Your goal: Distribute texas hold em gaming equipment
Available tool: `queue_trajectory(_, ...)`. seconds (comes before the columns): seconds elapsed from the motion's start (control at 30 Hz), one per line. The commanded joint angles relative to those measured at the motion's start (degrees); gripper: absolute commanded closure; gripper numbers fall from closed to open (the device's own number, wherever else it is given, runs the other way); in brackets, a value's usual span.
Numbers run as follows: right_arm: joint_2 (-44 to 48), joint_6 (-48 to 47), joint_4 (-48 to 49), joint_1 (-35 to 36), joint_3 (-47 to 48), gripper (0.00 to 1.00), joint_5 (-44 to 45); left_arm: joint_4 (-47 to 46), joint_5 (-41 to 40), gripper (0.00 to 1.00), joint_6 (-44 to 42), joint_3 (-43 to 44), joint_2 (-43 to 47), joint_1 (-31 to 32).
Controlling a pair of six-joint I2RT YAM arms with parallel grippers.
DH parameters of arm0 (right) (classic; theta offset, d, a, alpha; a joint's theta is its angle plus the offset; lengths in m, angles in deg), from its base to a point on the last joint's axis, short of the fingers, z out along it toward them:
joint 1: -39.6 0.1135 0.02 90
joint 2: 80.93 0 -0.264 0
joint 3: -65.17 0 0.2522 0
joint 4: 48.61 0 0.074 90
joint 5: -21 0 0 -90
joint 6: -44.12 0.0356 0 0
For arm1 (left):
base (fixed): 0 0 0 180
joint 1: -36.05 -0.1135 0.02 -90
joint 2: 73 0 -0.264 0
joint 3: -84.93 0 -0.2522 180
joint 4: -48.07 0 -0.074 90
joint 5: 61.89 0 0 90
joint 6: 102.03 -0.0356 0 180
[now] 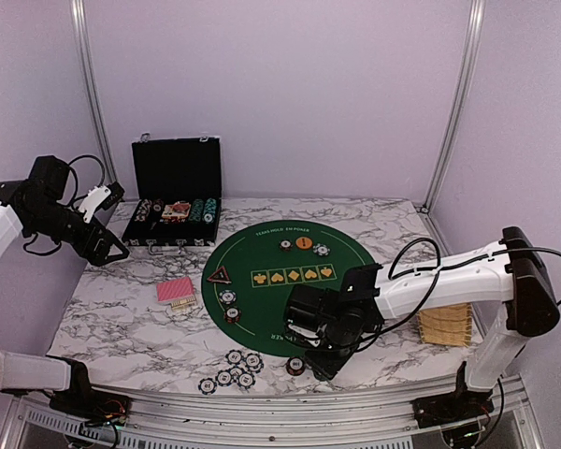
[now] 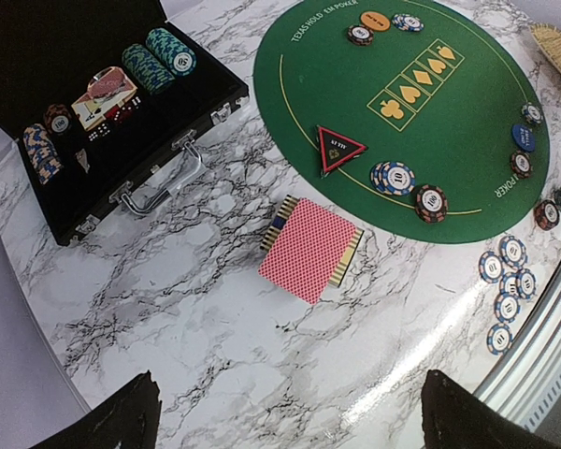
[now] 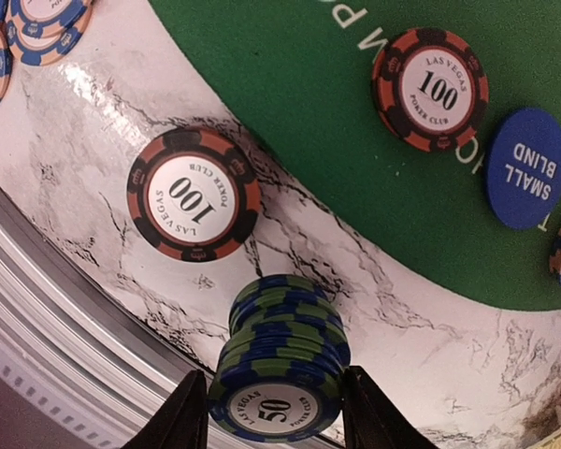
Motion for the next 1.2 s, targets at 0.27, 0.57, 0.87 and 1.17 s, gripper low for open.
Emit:
queue_trajectory(0.27, 0.1, -0.5, -0.6, 0.4, 1.9, 0.78, 1.2, 1.3, -0.7, 0.01, -0.5, 1.2, 1.0, 0.2)
queue_trajectory(0.57, 1.3, -0.8, -4.6, 0.1, 6.7, 0.82, 3.5, 1.2, -0.6, 0.01, -0.6, 1.1, 1.0, 0.2)
queue_trajectory(0.87, 0.3, -4.4, -6.8, -5.6, 13.2, 0.82, 5.1, 1.3, -1.3, 0.01, -0.7, 1.0, 1.6, 0.2)
queue_trajectory(1.17, -0.4, -7.3, -6.8, -11.8, 16.8, 0.85, 4.6, 1.3, -2.2, 0.01, -0.7, 0.7, 2.3, 0.2)
